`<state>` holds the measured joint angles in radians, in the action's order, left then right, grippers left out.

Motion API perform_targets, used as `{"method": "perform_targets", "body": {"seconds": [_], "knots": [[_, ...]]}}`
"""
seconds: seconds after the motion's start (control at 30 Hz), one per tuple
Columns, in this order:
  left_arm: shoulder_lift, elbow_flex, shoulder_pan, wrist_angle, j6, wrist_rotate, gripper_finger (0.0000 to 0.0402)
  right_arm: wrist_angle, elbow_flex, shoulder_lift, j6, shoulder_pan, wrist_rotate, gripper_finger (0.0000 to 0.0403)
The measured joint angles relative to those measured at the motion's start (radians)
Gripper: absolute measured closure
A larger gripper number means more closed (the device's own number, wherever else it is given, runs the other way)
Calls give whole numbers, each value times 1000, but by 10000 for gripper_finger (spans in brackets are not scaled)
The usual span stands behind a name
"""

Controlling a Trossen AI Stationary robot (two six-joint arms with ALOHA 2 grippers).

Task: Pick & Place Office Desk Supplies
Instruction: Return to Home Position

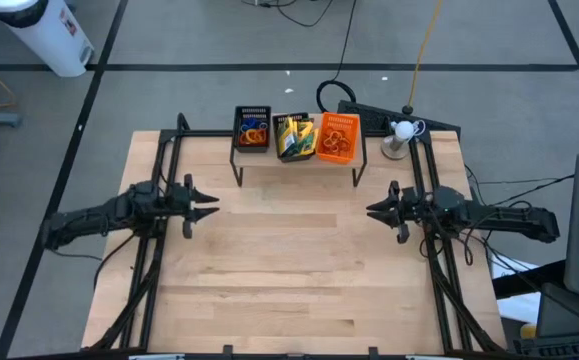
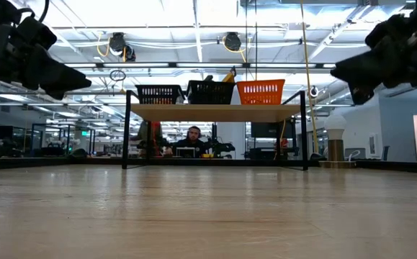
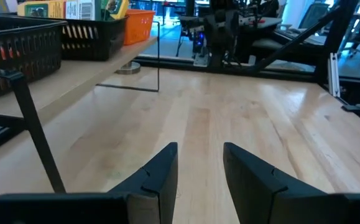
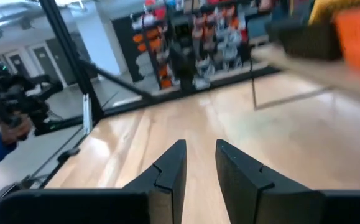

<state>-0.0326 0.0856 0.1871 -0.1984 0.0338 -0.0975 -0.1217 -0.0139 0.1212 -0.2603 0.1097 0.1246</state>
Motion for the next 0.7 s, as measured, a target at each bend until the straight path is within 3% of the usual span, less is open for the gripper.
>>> {"method": "perform_targets", "body": {"seconds": [0.3,0.7], "knots": [[-45,0,93,1,-2,-115,275,66,0,101,-63,5,8,328],[-344,10,93,-43,73,-122,275,79,0,172,-34,5,9,328]]}}
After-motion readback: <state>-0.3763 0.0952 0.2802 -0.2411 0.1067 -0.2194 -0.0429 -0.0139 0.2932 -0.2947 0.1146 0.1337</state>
